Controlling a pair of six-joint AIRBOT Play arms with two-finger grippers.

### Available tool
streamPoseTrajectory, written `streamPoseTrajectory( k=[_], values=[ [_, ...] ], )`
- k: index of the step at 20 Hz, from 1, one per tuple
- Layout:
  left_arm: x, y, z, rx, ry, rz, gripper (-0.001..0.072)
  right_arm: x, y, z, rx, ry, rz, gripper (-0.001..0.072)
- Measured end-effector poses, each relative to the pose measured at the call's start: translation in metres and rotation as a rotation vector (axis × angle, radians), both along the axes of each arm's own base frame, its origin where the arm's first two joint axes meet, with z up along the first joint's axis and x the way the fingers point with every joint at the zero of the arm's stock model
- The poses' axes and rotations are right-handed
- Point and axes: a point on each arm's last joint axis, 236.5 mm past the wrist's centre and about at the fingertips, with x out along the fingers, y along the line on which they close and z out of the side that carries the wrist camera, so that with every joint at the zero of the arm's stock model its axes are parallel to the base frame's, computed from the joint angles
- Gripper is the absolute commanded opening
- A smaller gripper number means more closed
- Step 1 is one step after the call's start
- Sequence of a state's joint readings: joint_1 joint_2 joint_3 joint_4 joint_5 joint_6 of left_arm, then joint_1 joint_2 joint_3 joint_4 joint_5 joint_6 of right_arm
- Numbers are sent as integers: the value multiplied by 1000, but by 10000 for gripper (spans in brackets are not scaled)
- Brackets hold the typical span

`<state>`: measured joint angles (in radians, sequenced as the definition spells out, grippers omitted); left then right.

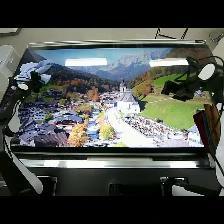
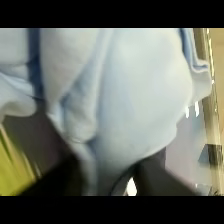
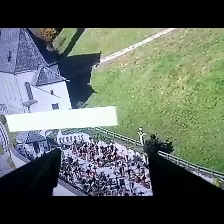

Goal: Fold the clothes and pants, and hang the long-sleeved shirts on hangers.

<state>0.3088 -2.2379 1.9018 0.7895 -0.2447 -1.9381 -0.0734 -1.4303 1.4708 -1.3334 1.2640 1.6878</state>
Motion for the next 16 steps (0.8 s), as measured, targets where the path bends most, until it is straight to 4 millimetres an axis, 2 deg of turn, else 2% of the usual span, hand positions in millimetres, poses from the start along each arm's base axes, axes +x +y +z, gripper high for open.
streamPoseTrajectory(
  k=[3,5,7,8,10,12,14,16],
  values=[
    [4,-9,9,-6,-18,-11,21,-2,2,0,7,11,3,602],
    [8,-23,46,63,-55,-70,21,-2,1,2,0,2,9,602],
    [9,-46,111,220,-116,-190,20,1,-3,11,-27,-28,30,603],
    [5,-64,153,332,-152,-274,20,4,-6,18,-44,-52,37,603],
    [-16,-109,239,549,-227,-440,20,6,-10,35,-73,-101,47,603],
    [-55,-166,319,709,-307,-596,21,5,-12,56,-89,-155,50,603],
    [-106,-227,385,802,-396,-732,21,0,-13,80,-105,-210,54,603],
    [-164,-287,434,833,-481,-860,21,-10,-13,107,-115,-267,53,604]
  ],
)
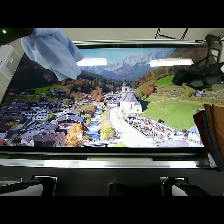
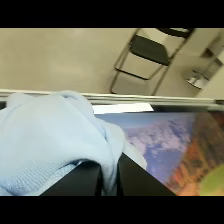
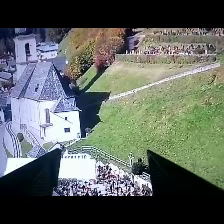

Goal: Fold the clothes and pants, and hang the long-sleeved shirts on hangers.

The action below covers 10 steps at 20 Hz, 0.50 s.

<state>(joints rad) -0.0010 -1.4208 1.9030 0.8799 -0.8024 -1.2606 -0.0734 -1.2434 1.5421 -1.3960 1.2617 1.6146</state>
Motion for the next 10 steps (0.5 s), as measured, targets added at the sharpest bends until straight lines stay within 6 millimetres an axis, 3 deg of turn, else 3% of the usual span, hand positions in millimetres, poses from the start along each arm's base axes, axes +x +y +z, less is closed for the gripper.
streamPoseTrajectory(
  k=[2,5,8,10],
  values=[
    [-54,-55,22,0,20,-140,21,-12,-1,26,-14,-57,2,604],
    [-123,-133,12,8,127,-360,21,-29,-5,59,-49,-141,-4,604],
    [-174,-192,-43,32,321,-525,22,-45,-11,77,-83,-174,-10,604],
    [-199,-217,-106,78,491,-588,22,-55,-13,74,-97,-144,-9,608]
  ],
)
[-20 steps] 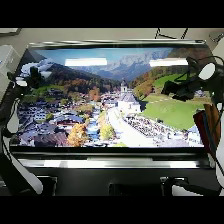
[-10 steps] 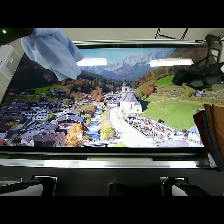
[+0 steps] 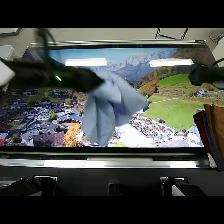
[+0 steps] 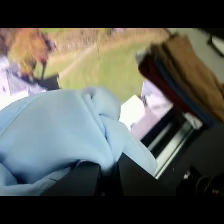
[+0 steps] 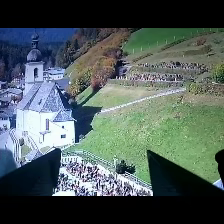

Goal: Fold the clothes and pants, and hang the long-sleeved shirts on hangers.

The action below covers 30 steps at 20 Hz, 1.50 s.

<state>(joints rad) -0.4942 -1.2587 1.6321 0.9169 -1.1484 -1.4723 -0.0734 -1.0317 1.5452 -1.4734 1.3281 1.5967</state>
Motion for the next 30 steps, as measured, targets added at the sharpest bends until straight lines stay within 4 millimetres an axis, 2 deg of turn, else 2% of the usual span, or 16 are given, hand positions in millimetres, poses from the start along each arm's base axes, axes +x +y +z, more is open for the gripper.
streamPoseTrajectory(
  k=[1,2,3,4,6,8,10,12,13,15,17,19,22,24,29,30],
  values=[
    [-10,-8,-41,57,84,-21,23,-4,0,-4,-1,25,2,615],
    [-18,-11,-82,113,167,-30,80,-9,1,-11,0,63,6,615],
    [-26,-14,-122,168,248,-40,475,-12,1,-20,1,107,10,617],
    [-32,-15,-156,204,326,-38,716,-15,3,-31,7,157,16,641],
    [-40,-13,-197,250,448,-33,720,-20,6,-54,25,263,29,691],
    [-36,-1,-207,258,507,-22,720,-22,9,-79,40,372,41,692],
    [-18,28,-199,285,498,12,720,-23,15,-107,69,478,57,700],
    [-4,77,-194,352,493,75,720,-27,27,-139,122,588,86,701],
    [-4,100,-195,380,509,103,720,-31,35,-157,155,647,104,701],
    [-21,133,-209,426,574,136,720,-42,49,-192,221,755,136,701],
    [-44,147,-236,437,653,157,718,-52,61,-223,278,832,151,699],
    [-65,138,-265,366,735,173,585,-61,69,-248,324,884,150,699],
    [-79,111,-301,233,815,214,585,-69,78,-269,371,916,138,700],
    [-86,93,-316,178,852,218,585,-71,80,-277,384,921,135,699],
    [-103,65,-340,153,906,203,572,-67,88,-294,430,925,118,698],
    [-106,60,-342,151,913,204,412,-67,93,-298,456,934,114,698]
  ],
)
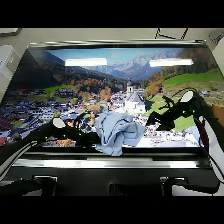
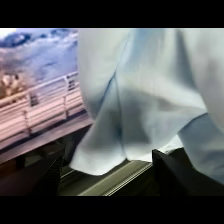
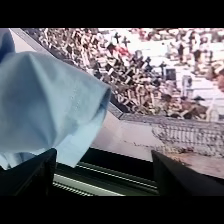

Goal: Fold the clothes and pants, and hang the long-sleeved shirts on hangers.

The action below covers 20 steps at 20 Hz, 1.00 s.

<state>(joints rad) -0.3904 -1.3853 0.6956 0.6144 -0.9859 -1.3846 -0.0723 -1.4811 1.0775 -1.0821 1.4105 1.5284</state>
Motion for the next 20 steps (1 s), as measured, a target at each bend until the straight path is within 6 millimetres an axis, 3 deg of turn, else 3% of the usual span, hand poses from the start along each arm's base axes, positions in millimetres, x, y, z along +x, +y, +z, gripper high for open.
streamPoseTrajectory(
  k=[1,4,5,6,7,8,9,11,13,14,16,18,20],
  values=[
    [-1,-3,-4,8,-3,3,288,0,5,-4,22,13,-11,698],
    [-6,-13,-9,22,-1,12,80,1,21,-17,93,48,-56,687],
    [-6,-15,-10,26,-4,14,23,1,26,-21,114,55,-67,670],
    [-7,-17,-10,27,-6,15,23,1,32,-24,130,64,-78,668],
    [-7,-18,-9,26,-10,16,23,0,37,-28,138,68,-83,542],
    [-6,-19,-7,24,-15,18,22,-1,43,-32,141,69,-83,217],
    [-5,-19,-5,23,-26,18,22,0,48,-36,138,63,-81,57],
    [0,-15,3,22,-61,17,21,3,58,-38,141,51,-84,52],
    [18,-4,22,29,-134,42,21,14,62,-30,144,0,-67,52],
    [33,5,38,33,-191,66,21,26,63,-18,141,-59,-50,52],
    [78,31,92,33,-364,142,21,63,57,25,107,-236,-9,52],
    [126,68,178,20,-595,256,21,110,46,100,50,-503,14,53],
    [152,115,284,11,-849,390,21,142,30,199,-31,-797,7,53]
  ],
)
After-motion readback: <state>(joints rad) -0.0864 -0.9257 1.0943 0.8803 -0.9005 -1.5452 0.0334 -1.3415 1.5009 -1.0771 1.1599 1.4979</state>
